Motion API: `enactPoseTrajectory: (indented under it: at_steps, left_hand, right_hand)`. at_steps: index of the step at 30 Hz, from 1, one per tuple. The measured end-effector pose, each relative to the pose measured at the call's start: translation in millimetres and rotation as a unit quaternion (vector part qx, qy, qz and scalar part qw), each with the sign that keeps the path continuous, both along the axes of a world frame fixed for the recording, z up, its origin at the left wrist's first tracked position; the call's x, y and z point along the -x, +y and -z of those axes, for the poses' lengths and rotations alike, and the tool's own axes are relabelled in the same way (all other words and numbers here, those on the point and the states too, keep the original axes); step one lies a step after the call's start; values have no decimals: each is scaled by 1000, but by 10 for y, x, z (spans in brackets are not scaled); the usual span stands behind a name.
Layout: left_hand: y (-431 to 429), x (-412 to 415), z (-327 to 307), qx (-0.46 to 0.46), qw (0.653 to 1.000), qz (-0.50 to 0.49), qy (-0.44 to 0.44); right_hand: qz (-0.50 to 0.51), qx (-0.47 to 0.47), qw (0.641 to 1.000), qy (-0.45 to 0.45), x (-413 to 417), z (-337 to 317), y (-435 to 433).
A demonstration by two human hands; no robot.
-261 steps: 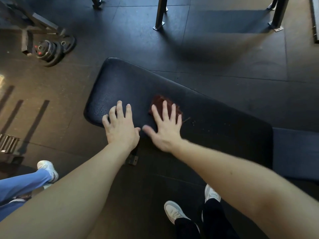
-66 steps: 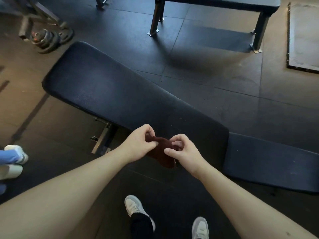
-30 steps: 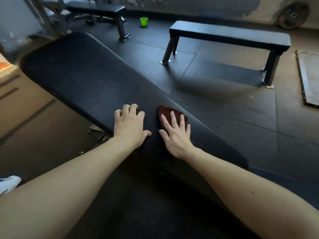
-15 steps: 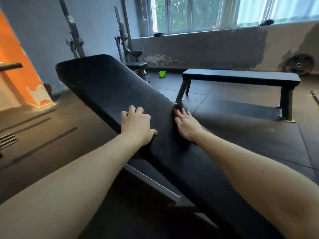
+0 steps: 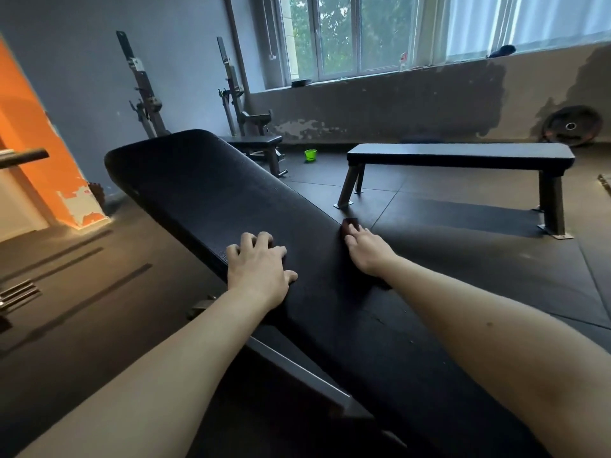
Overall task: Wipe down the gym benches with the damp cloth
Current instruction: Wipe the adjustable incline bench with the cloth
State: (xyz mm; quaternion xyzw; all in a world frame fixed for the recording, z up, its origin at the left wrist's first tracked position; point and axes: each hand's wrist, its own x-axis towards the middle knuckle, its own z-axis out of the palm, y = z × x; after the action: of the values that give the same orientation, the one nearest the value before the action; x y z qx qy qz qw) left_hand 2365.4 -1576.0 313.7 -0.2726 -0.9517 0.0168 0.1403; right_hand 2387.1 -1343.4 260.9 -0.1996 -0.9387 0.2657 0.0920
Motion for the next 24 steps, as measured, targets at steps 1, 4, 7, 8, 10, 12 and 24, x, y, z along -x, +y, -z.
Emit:
enactPoseTrajectory:
  at_steps: [1, 4, 7, 8, 10, 12, 24]
  left_hand:
    - [-3, -6, 10, -4, 1000, -1, 1]
    - [-13, -7, 50, -11, 1000, -1, 5]
    - [-43, -21, 85, -21, 1000, 3, 15]
    - [-60, -25, 101, -30, 999, 5, 21]
    - [-109, -63, 169, -75, 996, 9, 38]
    - [-176, -149, 283, -133, 989, 16, 66]
    - [-365, -452, 804, -385, 922, 20, 27]
  right_hand:
    - [11, -6, 1000, -5, 28, -5, 16]
    - [4, -25, 1000, -7, -46, 37, -125]
    - [-22, -49, 998, 32, -393, 205, -471]
    - [-36, -53, 997, 45, -544, 265, -590]
    - [-67, -46, 995, 56, -789, 363, -720]
    - [-78, -34, 995, 54, -850, 392, -667]
    - [13, -15, 1000, 18, -332, 191, -211]
